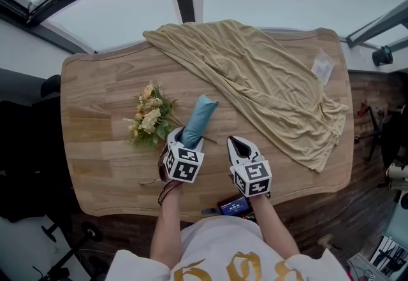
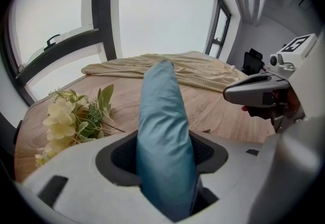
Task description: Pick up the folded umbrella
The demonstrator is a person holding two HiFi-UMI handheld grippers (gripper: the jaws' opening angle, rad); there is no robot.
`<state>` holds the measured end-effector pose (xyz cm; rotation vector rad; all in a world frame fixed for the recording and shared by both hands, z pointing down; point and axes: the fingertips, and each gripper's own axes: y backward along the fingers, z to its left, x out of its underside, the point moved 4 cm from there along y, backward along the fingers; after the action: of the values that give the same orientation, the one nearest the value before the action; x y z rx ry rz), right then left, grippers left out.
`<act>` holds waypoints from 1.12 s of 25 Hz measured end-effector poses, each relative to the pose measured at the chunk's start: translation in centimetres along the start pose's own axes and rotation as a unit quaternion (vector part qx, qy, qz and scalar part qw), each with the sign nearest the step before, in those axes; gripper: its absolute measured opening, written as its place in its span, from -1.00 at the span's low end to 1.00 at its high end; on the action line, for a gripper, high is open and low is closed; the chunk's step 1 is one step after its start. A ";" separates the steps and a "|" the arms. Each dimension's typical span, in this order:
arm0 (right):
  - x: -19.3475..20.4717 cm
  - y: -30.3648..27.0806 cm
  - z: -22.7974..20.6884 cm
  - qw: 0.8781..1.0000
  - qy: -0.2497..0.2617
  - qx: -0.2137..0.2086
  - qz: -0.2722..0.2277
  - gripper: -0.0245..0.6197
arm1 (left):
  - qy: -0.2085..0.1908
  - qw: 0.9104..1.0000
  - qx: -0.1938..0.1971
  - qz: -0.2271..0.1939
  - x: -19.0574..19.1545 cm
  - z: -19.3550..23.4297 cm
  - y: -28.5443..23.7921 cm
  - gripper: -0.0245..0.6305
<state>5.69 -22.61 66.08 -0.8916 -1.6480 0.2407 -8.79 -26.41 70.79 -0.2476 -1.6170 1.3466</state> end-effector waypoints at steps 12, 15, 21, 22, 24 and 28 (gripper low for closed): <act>-1.3 1.9 0.0 1.000 0.008 0.001 -0.025 -0.89 | 0.028 0.999 0.006 -0.038 -1.1 -0.6 2.4 -0.06; -1.5 2.4 0.3 0.999 0.010 0.000 -0.031 -0.89 | 0.031 0.998 0.004 -0.055 -1.5 -0.9 3.2 -0.06; -2.7 4.0 0.6 0.998 0.026 0.016 -0.058 -0.89 | 0.044 0.995 0.008 -0.091 -2.6 -1.1 5.5 -0.06; -3.0 4.3 0.7 0.998 0.027 0.017 -0.063 -0.89 | 0.048 0.994 0.008 -0.097 -2.7 -1.2 5.9 -0.06; -3.4 5.1 0.8 0.997 0.031 0.021 -0.073 -0.89 | 0.053 0.993 0.010 -0.105 -2.7 -1.5 6.6 -0.06; -4.1 6.5 0.9 0.994 0.040 0.032 -0.092 -0.89 | 0.051 0.992 0.007 -0.114 -2.8 -1.9 7.7 -0.06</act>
<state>7.65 -20.59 58.91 -0.6884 -1.6268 0.1279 -9.04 -24.26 62.61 -0.1181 -1.5014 1.1519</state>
